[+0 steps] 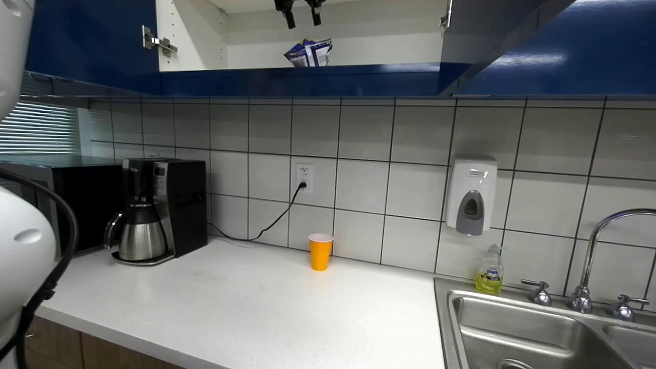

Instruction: Put the packet inside the cupboard

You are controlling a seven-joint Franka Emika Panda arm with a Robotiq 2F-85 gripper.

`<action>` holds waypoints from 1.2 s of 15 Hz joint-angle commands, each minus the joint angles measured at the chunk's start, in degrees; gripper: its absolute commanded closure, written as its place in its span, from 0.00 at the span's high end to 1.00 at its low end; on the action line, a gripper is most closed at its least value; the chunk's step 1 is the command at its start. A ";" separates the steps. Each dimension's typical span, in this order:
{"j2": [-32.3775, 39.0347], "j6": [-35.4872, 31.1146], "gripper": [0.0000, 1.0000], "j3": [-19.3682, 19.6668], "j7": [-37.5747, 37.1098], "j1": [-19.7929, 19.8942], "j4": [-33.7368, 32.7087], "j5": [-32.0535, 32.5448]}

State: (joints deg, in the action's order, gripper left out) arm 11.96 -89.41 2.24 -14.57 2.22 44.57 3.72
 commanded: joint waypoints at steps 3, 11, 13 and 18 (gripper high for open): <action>-4.31 2.89 1.00 0.06 3.97 0.56 2.69 -0.44; -13.68 3.55 1.00 0.17 7.90 0.21 13.56 -0.13; -17.63 2.86 1.00 0.16 8.78 0.10 19.04 -0.17; -28.02 2.16 1.00 0.19 12.09 -0.32 33.27 -0.05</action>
State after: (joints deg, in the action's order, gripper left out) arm -7.97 -86.04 2.37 -5.45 2.14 66.59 3.73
